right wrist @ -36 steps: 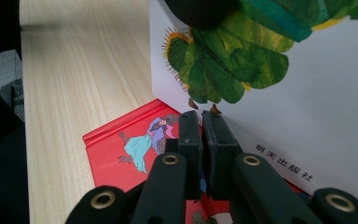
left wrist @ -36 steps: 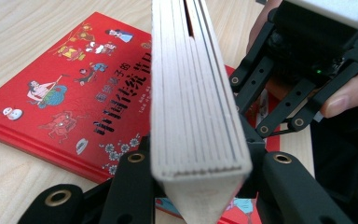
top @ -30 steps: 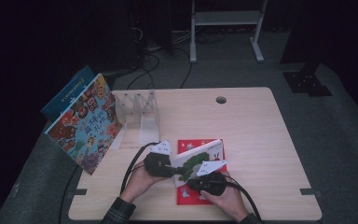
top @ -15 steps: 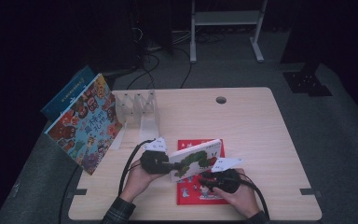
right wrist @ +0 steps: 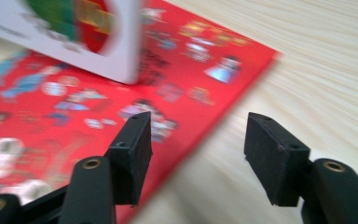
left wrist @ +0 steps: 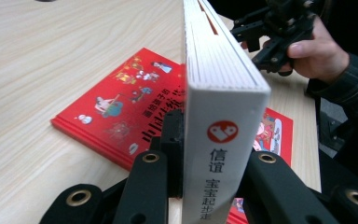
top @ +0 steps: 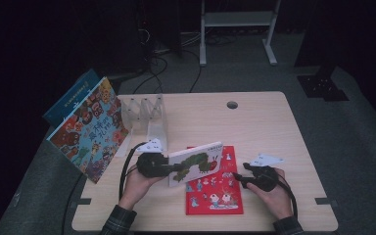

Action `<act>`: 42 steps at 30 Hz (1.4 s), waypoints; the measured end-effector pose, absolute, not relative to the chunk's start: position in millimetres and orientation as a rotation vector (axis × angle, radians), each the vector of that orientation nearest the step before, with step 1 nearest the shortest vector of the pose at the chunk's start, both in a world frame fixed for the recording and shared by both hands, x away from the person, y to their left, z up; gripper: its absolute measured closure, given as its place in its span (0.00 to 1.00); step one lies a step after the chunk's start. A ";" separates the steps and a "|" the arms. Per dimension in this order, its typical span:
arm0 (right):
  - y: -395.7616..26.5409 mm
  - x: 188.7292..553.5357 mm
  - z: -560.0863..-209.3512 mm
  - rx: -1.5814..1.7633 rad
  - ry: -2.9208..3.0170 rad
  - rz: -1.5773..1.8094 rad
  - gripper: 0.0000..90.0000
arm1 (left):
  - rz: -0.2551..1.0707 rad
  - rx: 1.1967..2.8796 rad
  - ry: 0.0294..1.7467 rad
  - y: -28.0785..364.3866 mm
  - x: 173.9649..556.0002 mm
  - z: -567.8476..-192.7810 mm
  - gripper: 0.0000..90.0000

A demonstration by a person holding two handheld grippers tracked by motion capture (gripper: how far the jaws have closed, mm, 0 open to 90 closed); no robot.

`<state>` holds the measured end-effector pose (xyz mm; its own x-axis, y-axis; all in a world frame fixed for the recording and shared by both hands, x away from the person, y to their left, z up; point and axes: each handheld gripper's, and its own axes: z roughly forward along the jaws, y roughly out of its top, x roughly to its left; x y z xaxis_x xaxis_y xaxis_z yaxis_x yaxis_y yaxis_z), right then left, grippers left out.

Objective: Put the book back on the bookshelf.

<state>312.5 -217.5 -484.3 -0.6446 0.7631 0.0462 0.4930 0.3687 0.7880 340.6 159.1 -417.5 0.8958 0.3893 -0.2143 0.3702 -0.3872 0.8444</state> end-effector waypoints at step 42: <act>-288.6 344.0 -502.8 1.474 2.036 0.917 0.19 | 0.199 1.829 0.767 299.4 308.2 -382.9 0.84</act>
<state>344.0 -288.6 -502.8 -0.3190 0.9476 0.0157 0.6398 0.2032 0.7412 308.2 299.4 -382.9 0.7774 0.5886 -0.2219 0.4066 -0.2011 0.8912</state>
